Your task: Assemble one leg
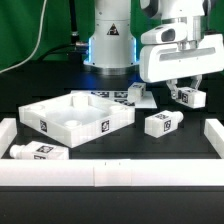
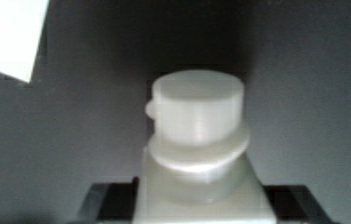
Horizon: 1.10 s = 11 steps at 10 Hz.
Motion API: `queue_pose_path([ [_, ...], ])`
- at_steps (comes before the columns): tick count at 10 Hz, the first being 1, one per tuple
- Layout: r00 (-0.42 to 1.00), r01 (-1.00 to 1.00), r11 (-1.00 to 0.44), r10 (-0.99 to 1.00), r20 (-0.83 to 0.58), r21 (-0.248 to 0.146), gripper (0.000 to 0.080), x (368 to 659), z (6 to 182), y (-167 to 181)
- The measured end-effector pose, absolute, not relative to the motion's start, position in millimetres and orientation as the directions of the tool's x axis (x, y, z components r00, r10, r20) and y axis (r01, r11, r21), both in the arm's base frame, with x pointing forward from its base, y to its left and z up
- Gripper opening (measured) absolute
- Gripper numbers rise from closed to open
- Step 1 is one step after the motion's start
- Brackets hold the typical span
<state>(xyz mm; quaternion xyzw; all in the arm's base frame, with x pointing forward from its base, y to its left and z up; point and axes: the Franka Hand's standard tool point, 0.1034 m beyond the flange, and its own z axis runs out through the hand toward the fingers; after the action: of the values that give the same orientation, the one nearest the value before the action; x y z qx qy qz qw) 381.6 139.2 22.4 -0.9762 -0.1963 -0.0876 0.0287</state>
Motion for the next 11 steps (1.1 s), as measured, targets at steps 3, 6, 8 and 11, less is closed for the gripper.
queue_pose_path([
  [3,0.913,0.384,-0.923,0.375,0.161,-0.026,0.0541,380.4,25.8,139.2],
  [6,0.975,0.221,-0.972,0.218,0.039,-0.076,0.0648,407.2,62.9,130.8],
  [8,0.983,0.178,-0.980,0.174,0.060,-0.082,0.0649,431.6,76.1,109.3],
  [11,0.982,0.187,-0.979,0.183,0.052,-0.084,0.0649,427.7,73.6,113.0],
])
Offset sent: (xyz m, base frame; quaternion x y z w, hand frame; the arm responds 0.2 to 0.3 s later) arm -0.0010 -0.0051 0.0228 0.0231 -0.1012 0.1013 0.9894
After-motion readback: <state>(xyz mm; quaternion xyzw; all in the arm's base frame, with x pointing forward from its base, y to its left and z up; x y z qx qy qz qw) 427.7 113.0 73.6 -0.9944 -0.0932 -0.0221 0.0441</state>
